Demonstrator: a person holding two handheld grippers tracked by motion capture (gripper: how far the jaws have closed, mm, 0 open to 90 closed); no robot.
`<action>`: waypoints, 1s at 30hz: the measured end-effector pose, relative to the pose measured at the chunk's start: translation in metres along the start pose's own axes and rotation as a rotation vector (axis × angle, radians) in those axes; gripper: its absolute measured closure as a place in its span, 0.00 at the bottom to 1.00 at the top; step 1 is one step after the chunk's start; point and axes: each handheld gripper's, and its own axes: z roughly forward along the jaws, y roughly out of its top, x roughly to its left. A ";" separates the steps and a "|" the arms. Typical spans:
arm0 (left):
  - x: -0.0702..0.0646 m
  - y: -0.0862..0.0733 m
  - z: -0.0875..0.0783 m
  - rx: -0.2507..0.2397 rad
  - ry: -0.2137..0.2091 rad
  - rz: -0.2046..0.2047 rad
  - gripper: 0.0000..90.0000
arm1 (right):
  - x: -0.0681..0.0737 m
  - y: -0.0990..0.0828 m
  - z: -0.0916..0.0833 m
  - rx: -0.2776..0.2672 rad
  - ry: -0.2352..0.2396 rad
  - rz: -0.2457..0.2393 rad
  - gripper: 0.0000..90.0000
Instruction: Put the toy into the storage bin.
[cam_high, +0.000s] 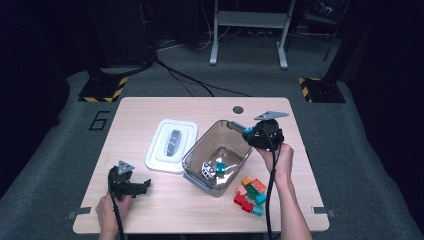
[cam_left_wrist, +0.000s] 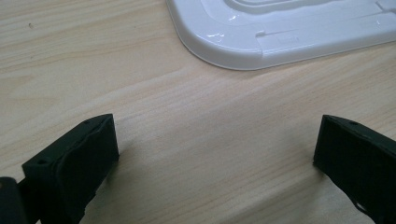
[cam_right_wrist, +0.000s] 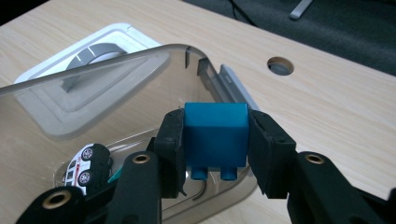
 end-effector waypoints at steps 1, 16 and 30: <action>0.000 0.000 0.000 0.000 0.000 0.000 0.00 | -0.001 0.000 0.003 0.009 0.004 -0.020 0.65; 0.000 0.000 0.000 -0.003 0.003 0.003 0.00 | -0.003 -0.010 0.027 0.064 0.000 -0.018 0.65; 0.000 0.000 0.000 -0.003 0.003 0.003 0.00 | -0.002 -0.017 0.026 0.079 -0.052 -0.058 0.60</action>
